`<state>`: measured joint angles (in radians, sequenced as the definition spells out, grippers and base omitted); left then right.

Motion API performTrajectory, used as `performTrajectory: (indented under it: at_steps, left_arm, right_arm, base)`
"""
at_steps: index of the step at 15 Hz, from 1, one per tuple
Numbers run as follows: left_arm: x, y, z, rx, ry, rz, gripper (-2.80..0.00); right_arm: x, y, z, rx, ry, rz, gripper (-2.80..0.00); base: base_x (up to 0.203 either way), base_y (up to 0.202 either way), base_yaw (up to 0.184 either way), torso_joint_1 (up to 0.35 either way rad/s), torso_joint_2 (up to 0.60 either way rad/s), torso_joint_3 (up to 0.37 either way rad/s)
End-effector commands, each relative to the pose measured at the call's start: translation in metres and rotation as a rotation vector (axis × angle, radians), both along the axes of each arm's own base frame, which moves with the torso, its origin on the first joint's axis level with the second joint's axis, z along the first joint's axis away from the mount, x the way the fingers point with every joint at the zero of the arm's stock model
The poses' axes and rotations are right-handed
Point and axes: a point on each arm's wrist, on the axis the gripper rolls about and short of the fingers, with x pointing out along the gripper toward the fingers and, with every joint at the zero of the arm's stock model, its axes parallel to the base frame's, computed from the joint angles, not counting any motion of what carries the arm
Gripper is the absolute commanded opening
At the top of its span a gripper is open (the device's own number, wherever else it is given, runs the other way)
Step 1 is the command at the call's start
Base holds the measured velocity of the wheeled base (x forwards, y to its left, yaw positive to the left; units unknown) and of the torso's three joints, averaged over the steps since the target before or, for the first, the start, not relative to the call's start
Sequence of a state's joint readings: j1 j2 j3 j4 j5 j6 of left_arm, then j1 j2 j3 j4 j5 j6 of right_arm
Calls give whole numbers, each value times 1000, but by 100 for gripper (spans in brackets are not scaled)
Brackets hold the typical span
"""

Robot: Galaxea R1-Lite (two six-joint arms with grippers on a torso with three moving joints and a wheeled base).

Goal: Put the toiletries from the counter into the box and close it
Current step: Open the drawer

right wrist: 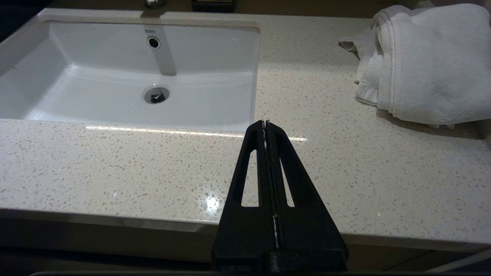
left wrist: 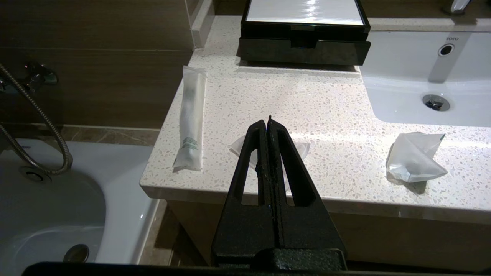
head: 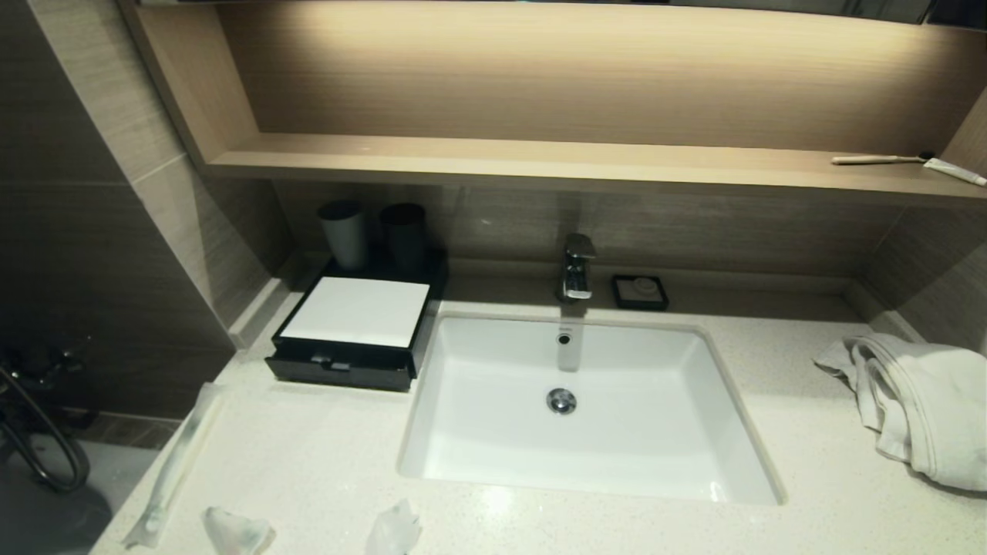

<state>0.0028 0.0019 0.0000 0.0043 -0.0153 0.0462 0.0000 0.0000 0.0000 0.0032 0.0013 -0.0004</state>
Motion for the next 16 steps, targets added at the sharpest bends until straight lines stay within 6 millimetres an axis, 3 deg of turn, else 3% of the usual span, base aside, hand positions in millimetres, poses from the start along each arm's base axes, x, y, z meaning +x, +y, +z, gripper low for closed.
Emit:
performTrajectory:
  at_steps: [1, 16]
  left_arm:
    - [0, 0, 0, 1, 0, 2, -280]
    - [0, 0, 0, 3, 0, 2, -280]
  right_arm:
    - [0, 0, 0, 0, 0, 0, -280]
    - [0, 0, 0, -1, 0, 0, -280]
  base:
    - [0, 0, 0, 0, 0, 0]
    - [0, 0, 0, 0, 0, 0]
